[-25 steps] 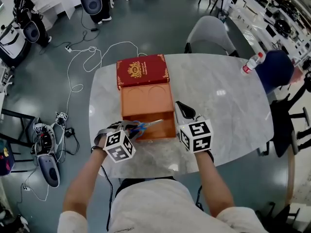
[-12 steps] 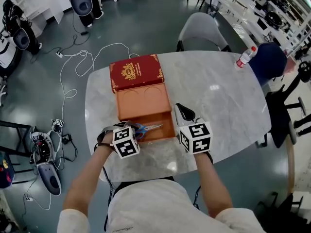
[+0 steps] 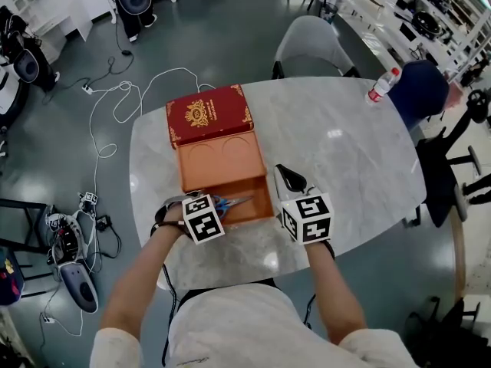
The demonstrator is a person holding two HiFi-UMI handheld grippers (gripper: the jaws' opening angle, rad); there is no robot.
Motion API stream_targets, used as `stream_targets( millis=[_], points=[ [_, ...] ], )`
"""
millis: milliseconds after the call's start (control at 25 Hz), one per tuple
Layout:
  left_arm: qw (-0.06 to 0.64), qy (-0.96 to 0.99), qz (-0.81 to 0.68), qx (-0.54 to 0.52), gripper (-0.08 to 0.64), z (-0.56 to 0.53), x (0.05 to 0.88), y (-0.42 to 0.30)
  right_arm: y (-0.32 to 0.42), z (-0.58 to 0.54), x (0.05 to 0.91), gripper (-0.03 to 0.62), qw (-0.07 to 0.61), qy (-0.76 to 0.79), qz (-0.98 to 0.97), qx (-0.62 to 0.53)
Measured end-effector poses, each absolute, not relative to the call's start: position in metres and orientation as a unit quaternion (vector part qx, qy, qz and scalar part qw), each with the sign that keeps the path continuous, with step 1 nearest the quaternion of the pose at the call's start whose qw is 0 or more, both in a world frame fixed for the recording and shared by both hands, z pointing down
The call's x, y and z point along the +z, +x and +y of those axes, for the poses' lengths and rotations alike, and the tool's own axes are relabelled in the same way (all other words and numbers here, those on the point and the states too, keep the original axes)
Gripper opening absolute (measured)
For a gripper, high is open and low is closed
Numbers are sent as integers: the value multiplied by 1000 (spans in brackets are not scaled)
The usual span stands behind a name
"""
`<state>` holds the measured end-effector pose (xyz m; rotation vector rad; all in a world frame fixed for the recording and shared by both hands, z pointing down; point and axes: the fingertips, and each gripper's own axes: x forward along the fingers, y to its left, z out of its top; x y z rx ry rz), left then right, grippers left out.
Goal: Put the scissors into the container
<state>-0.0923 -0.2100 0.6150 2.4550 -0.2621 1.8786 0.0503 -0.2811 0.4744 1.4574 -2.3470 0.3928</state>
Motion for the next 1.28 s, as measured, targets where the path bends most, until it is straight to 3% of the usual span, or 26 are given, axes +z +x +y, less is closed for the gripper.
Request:
stream_targets(
  millis=[1280],
  points=[
    [18,796,-124,592,83,-216,601,-101,42,-272,469,5,173,505,-835,135]
  ],
)
